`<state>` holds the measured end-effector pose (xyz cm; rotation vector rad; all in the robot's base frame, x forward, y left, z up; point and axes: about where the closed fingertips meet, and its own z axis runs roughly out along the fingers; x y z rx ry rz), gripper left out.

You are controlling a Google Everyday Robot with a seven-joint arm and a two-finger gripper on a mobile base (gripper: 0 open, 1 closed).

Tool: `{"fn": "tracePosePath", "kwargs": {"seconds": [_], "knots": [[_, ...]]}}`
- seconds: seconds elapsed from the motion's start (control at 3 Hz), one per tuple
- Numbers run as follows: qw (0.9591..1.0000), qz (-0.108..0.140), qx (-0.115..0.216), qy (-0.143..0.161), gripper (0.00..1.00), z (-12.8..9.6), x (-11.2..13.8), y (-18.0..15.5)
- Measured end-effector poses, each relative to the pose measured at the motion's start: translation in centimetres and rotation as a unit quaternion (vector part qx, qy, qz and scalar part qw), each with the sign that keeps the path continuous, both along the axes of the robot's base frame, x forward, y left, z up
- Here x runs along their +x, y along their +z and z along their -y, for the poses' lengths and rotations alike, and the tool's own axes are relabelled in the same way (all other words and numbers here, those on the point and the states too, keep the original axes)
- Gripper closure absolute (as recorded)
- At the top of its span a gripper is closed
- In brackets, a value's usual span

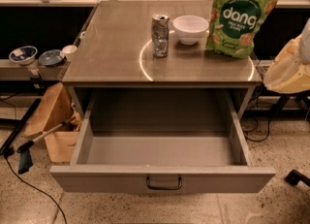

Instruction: Close top drawer

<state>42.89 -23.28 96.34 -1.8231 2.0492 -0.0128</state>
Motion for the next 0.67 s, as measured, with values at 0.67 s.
{"fn": "tracePosePath", "kwargs": {"seconds": [0.67], "knots": [[0.9945,-0.001,0.046,0.095,1.00,1.2,-2.6,-2.7]]}}
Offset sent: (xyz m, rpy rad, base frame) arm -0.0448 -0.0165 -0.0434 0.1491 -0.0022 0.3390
